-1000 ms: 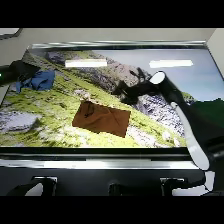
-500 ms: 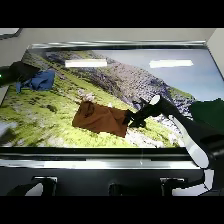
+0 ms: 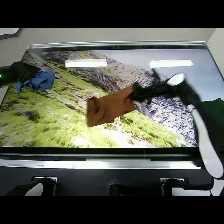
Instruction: Fold the shirts.
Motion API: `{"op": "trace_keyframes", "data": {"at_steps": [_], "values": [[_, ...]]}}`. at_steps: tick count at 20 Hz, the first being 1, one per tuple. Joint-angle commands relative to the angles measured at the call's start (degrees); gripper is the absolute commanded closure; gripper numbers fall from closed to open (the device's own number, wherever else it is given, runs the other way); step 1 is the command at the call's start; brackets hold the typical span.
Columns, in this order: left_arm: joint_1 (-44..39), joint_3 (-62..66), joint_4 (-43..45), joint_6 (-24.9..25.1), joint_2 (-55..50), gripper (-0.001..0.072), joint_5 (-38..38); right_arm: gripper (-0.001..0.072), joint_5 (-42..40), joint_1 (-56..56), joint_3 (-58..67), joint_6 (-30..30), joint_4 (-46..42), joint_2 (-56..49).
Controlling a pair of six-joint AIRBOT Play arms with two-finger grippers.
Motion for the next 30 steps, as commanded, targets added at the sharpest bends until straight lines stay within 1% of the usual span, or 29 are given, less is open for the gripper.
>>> {"op": "trace_keyframes", "data": {"at_steps": [1, 4, 6, 9, 11, 13, 16, 18, 20, 21, 22, 24, 25, 27, 28, 30], "values": [[0.0, 0.0, 0.0, 0.1, 0.0, 0.0668, 0.1, 0.068, 13.2, -12.0, 14.6, 8.7, -8.4, 5.2], [0.0, 0.0, 0.0, 0.0, 0.0, 0.0668, 0.1, 0.068, 21.6, -25.6, 24.1, 11.6, -13.3, 6.9], [0.0, 0.0, 0.0, 0.0, 0.0, 0.0667, 0.1, 0.068, 24.2, -34.4, 27.5, 12.5, -13.8, 7.0], [0.0, 0.0, 0.0, 0.0, 0.0, 0.0668, 0.0, 0.068, 26.4, -46.8, 30.2, 13.3, -13.6, 7.0], [0.0, 0.0, 0.0, 0.0, 0.0, 0.0668, 0.0, 0.0679, 26.0, -53.8, 32.0, 13.5, -13.5, 7.1], [0.0, 0.0, 0.0, 0.0, 0.0, 0.0668, -0.1, 0.0679, 25.2, -60.0, 32.4, 15.5, -13.5, 7.9], [0.0, 0.0, 0.0, 0.1, 0.2, 0.0668, -0.1, 0.0679, 28.2, -66.2, 32.4, 17.6, -13.9, 8.9], [0.0, 0.0, 0.0, 0.9, 0.2, 0.0668, -0.2, 0.0679, 30.8, -69.2, 32.4, 19.1, -15.1, 9.3], [0.0, 0.0, 0.0, 1.3, 0.3, 0.0668, -0.2, 0.0679, 35.1, -71.0, 32.4, 19.1, -18.6, 9.4], [0.0, 0.0, 0.0, 1.3, 0.3, 0.0668, -0.2, 0.0679, 37.7, -71.0, 32.1, 18.9, -22.4, 9.4], [0.0, 0.0, 0.0, 1.3, 0.3, 0.0668, -0.1, 0.0678, 39.3, -71.0, 31.0, 17.3, -26.1, 9.5], [0.0, 0.0, 0.0, 1.3, 0.3, 0.0668, -0.1, 0.0678, 39.2, -71.0, 24.8, 17.2, -34.3, 12.0], [0.0, 0.0, 0.0, 1.3, 0.3, 0.0668, -0.1, 0.0678, 39.2, -71.0, 19.9, 16.8, -39.2, 13.8], [-0.1, 0.0, 0.0, 1.3, 0.3, 0.0667, -0.1, 0.0678, 38.2, -71.0, 8.7, 13.0, -46.2, 17.2], [-0.1, 0.0, 0.0, 1.3, 0.3, 0.0667, -0.1, 0.0678, 36.5, -71.0, 3.2, 12.7, -47.2, 18.7], [-0.2, 0.0, 0.0, 1.3, 0.3, 0.0668, -0.1, 0.0678, 31.5, -71.0, -6.5, 12.6, -46.4, 21.0]]}}
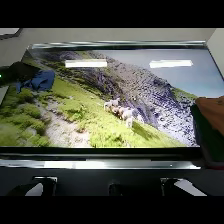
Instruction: Fold the shirts.
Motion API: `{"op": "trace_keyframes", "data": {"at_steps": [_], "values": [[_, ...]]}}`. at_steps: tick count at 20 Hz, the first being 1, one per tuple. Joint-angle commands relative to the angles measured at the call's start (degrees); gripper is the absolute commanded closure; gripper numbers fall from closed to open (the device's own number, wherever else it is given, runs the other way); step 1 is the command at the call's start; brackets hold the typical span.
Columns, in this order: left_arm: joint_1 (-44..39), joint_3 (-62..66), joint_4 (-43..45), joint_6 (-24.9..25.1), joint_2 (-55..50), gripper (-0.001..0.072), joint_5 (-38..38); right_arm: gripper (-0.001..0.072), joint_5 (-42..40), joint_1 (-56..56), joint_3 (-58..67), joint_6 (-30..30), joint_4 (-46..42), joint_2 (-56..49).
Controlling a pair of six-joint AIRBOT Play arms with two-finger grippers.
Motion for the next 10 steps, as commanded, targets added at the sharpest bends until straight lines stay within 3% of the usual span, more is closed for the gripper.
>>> {"op": "trace_keyframes", "data": {"at_steps": [1, 5, 6, 7, 10], "values": [[-0.1, 0.0, 0.0, 0.0, 0.0, 0.0667, 0.0, 0.0678, -6.6, -0.2, -16.1, -1.7, -5.3, 4.0], [-1.4, 0.0, 0.0, 0.0, -0.2, 0.0668, 0.0, 0.0658, -9.9, -0.2, -20.3, -2.2, -5.6, 4.1], [-1.9, 0.0, 0.0, 0.0, -0.3, 0.0668, 0.0, 0.0402, -10.4, -0.2, -20.0, -2.1, -5.6, 4.1], [-2.3, 0.0, 0.0, 0.0, -0.3, 0.0668, 0.2, 0.026, -11.6, -0.2, -18.8, -4.2, -5.7, 4.1], [-3.0, 3.4, 0.4, 0.0, -0.3, 0.0669, 2.5, 0.0262, -19.0, 0.1, -5.7, -7.2, -2.9, 4.1]]}}
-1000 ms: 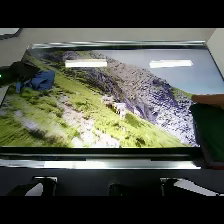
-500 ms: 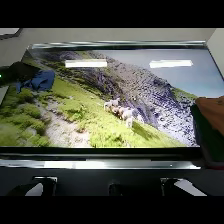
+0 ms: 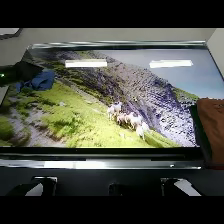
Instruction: Fold the shirts.
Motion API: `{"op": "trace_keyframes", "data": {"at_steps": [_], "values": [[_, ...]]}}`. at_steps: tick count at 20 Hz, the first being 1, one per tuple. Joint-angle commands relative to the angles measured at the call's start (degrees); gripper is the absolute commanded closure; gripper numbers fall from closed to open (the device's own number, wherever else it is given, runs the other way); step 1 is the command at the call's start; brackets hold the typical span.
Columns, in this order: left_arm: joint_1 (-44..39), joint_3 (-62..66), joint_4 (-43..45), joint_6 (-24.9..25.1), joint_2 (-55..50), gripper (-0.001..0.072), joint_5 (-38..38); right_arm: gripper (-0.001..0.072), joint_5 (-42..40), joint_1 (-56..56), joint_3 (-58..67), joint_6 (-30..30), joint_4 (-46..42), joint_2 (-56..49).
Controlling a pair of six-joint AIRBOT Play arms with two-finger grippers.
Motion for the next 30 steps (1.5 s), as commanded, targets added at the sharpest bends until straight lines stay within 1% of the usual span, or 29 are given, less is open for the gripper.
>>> {"op": "trace_keyframes", "data": {"at_steps": [1, 2, 3, 4, 5, 6, 7, 8, 9, 10, 11, 12, 13, 14, 15, 16, 19, 30], "values": [[-1.0, 4.8, 3.2, 0.0, -0.3, 0.067, 4.3, 0.0263, -13.9, 1.7, 14.2, -4.0, 5.2, 0.2], [-2.1, 7.8, 10.3, -1.3, -1.0, 0.0671, 6.3, 0.0273, -19.6, 4.8, 19.9, -6.0, 7.9, 0.2], [-4.1, 11.3, 22.8, -7.6, -2.5, 0.0672, 7.0, 0.0274, -24.9, 10.1, 24.8, -8.5, 10.0, 0.2], [-6.6, 14.1, 35.8, -14.1, -4.4, 0.0672, 6.0, 0.0274, -27.7, 16.8, 27.8, -10.8, 11.0, 0.2], [-9.6, 16.0, 48.3, -19.0, -6.8, 0.0671, 3.9, 0.0274, -28.2, 25.6, 29.0, -12.2, 10.9, 0.2], [-12.2, 16.3, 56.3, -21.8, -8.7, 0.0668, 1.5, 0.0274, -26.0, 34.2, 28.9, -12.4, 10.4, 0.0], [-14.1, 16.3, 59.3, -22.8, -10.8, 0.0633, -2.9, 0.0268, -21.2, 44.0, 28.3, -11.8, 7.5, -1.2], [-15.1, 16.3, 58.8, -22.9, -12.9, 0.0382, -8.1, 0.0152, -16.7, 52.4, 26.8, -8.9, 3.1, -2.9], [-16.0, 16.3, 57.3, -23.3, -15.6, -0.0013, -15.2, -0.0004, -11.6, 59.7, 24.8, -5.6, 0.4, -5.4], [-16.5, 15.6, 55.8, -23.4, -18.0, -0.0011, -22.7, 0.0004, -6.9, 64.5, 22.8, -4.2, 1.1, -8.3], [-16.9, 13.1, 53.9, -21.8, -19.7, -0.0011, -28.5, 0.0009, -1.7, 68.2, 21.0, -4.2, 4.6, -11.6], [-16.9, 9.1, 51.3, -20.9, -19.6, -0.0011, -28.9, 0.0026, 2.6, 70.6, 19.5, -4.2, 8.1, -14.7], [-16.9, 4.2, 48.3, -21.2, -18.1, -0.001, -26.1, 0.0034, 3.8, 72.5, 18.7, -4.2, 9.4, -16.8], [-17.0, -0.2, 46.8, -22.2, -15.9, -0.0009, -21.4, 0.0034, 3.5, 73.8, 18.3, -4.1, 9.1, -17.8], [-17.5, -3.7, 46.9, -23.5, -13.8, -0.0009, -17.2, 0.0033, 1.6, 74.7, 18.3, -3.4, 7.8, -18.1], [-17.7, -5.6, 46.8, -23.6, -12.6, -0.0009, -15.1, 0.0031, -0.8, 75.0, 18.3, -2.5, 6.5, -18.0], [-17.8, -6.1, 46.8, -23.6, -12.3, -0.001, -15.2, 0.0031, -0.9, 74.9, 18.3, -2.4, 4.2, -18.0], [-17.8, -6.1, 46.8, -23.6, -12.3, -0.001, -15.1, 0.0031, -1.0, 74.9, 18.3, -2.4, 4.4, -18.0]]}}
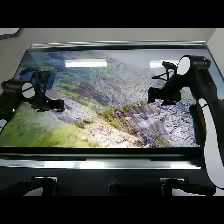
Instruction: Fold the shirts.
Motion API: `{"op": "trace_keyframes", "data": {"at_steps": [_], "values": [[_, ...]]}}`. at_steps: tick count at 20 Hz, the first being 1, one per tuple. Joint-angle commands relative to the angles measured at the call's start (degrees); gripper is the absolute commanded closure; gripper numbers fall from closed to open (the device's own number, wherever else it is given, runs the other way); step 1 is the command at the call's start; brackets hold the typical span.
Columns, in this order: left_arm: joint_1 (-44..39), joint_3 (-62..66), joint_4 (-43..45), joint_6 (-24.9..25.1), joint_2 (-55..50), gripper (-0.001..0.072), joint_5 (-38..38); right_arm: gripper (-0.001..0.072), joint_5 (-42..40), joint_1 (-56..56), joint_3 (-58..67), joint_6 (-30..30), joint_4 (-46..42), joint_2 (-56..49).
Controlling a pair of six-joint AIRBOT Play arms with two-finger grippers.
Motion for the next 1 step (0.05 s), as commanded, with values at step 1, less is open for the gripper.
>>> {"op": "trace_keyframes", "data": {"at_steps": [1], "values": [[0.0, -0.1, -0.1, 0.0, 0.0, -0.001, 0.1, 0.0031, 0.0, 0.0, 0.0, 0.0, 0.0, 0.0]]}}
